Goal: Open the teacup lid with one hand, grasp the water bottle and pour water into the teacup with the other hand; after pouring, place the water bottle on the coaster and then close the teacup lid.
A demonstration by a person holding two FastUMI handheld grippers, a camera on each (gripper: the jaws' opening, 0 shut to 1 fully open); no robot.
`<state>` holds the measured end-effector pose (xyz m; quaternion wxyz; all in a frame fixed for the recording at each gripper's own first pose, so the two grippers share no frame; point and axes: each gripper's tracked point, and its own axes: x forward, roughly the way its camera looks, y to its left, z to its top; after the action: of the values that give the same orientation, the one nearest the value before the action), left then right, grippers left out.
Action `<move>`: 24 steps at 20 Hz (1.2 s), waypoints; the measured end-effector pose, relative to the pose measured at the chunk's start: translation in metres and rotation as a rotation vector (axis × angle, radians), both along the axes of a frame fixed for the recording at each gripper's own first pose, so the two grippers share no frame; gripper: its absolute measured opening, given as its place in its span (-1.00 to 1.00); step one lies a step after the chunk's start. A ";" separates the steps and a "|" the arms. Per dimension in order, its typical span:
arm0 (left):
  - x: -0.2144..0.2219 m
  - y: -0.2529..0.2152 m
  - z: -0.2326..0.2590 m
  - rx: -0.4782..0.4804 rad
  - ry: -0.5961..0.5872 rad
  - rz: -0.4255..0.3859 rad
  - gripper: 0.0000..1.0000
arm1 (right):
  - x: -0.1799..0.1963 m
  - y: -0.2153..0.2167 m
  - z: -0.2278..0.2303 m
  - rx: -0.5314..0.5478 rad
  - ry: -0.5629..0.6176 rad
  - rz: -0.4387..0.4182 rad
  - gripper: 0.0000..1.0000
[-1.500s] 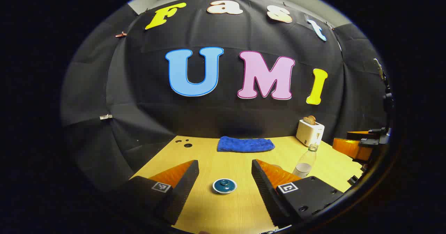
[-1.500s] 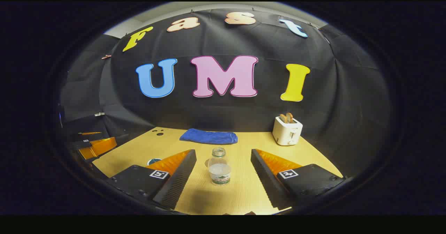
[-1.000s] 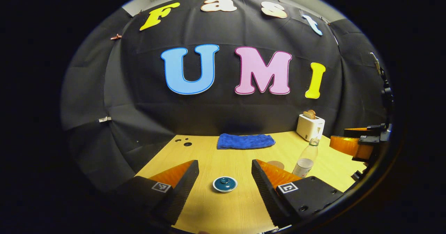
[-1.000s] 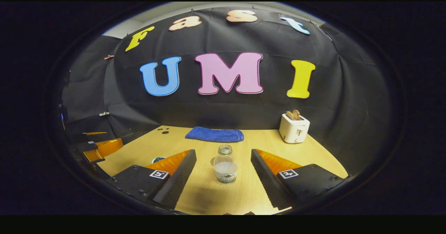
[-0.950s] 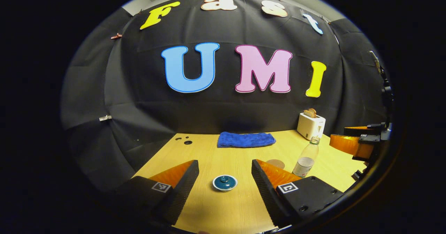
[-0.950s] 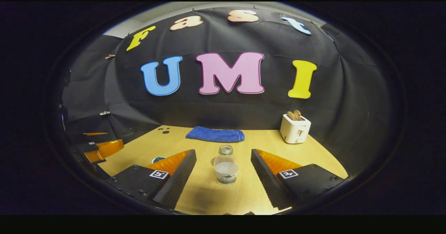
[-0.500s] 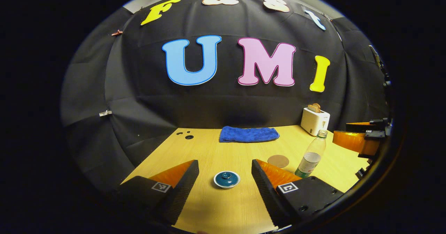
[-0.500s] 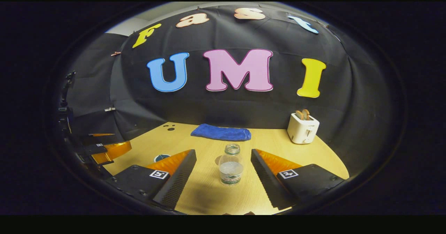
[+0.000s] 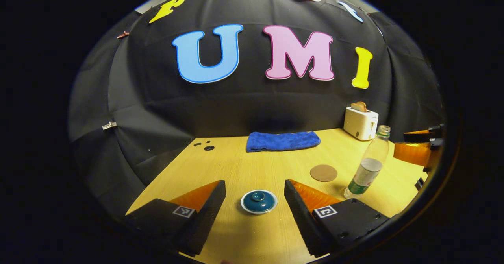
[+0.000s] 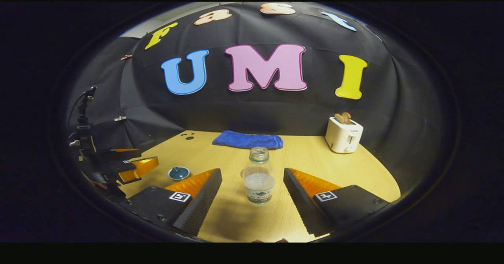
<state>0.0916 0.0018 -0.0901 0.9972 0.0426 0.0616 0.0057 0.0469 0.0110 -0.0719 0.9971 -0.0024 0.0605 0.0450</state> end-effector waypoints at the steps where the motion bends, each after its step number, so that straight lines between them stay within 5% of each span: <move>1: 0.007 0.000 -0.006 0.007 0.003 -0.002 0.87 | 0.003 -0.001 -0.005 0.002 0.007 -0.002 0.96; 5: 0.036 -0.002 -0.034 0.030 0.027 -0.025 0.92 | 0.013 0.000 -0.015 0.002 0.006 -0.011 0.95; 8: 0.049 0.000 -0.051 0.053 0.035 -0.027 0.67 | 0.017 0.006 -0.024 0.001 0.022 -0.005 0.96; 9: 0.052 -0.001 -0.056 0.053 0.042 -0.033 0.41 | 0.018 0.007 -0.025 -0.001 0.022 -0.003 0.96; 19: 0.071 0.001 -0.080 0.016 0.070 -0.026 0.24 | 0.026 0.013 -0.036 -0.002 0.012 -0.008 0.96; 24: 0.071 -0.002 -0.079 0.042 0.061 -0.044 -0.05 | 0.032 0.015 -0.040 -0.003 0.019 -0.008 1.00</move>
<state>0.1630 0.0002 -0.1693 0.9936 0.0650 0.0908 -0.0161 0.0790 0.0265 -0.1115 0.9967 -0.0033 0.0701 0.0411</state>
